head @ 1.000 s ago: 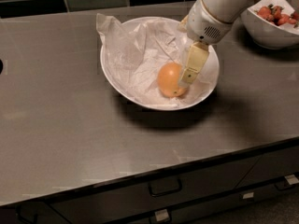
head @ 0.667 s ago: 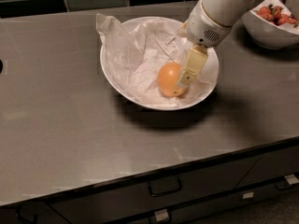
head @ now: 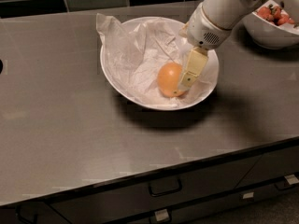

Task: Pick orange from white bowl

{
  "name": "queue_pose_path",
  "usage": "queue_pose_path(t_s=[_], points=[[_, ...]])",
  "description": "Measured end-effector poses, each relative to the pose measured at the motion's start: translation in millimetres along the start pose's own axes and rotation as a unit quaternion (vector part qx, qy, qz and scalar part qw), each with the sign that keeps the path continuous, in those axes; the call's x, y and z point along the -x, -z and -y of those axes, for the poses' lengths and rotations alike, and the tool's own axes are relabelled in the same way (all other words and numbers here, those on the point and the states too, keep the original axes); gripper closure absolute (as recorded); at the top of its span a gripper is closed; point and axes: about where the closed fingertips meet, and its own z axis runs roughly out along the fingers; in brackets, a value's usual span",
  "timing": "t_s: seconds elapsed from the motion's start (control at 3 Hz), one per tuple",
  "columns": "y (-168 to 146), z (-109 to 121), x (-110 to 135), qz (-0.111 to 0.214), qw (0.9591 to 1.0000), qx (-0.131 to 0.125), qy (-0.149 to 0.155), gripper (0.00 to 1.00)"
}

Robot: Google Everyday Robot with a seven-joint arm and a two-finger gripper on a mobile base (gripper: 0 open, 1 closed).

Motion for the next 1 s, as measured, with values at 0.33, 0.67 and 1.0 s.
queue_pose_path(t_s=[0.33,0.67,1.0], points=[[-0.2,-0.1,0.0,0.0,1.0,0.0,0.0,0.0],[-6.4,-2.0,-0.5,0.002,1.0,0.006,-0.003,0.0],[-19.4,-7.0,-6.1,0.001,0.9997,0.017,-0.015,0.14]])
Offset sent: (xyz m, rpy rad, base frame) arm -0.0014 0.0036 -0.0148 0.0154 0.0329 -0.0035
